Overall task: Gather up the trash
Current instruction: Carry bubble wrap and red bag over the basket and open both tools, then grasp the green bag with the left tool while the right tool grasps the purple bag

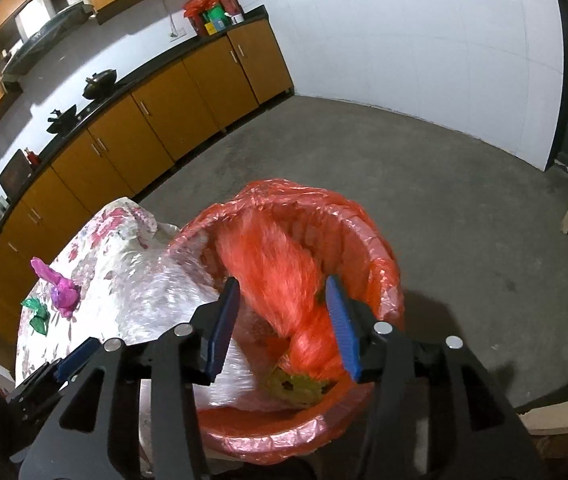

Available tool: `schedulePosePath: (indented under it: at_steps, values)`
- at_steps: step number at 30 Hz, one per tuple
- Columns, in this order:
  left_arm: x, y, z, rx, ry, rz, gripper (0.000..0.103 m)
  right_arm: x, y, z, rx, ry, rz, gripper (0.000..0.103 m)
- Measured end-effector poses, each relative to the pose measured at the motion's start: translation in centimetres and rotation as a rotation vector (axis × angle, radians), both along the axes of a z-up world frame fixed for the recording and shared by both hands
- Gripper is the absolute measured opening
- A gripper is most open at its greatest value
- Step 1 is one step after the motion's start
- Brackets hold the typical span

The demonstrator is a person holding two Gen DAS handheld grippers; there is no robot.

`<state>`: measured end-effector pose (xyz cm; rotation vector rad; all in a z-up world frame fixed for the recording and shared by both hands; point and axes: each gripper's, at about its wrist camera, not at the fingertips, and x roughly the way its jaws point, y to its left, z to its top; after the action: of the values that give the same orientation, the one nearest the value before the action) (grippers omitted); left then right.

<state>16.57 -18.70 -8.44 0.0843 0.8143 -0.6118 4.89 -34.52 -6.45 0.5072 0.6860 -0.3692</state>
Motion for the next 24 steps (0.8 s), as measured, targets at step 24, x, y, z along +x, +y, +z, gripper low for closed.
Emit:
schedulePosePath:
  at_steps: [24]
  values:
    - [5.4, 21.5, 0.4, 0.102, -0.112, 0.573, 0.073, 9.2, 14.5, 3.2, -0.194, -0.119, 0.373, 0.073]
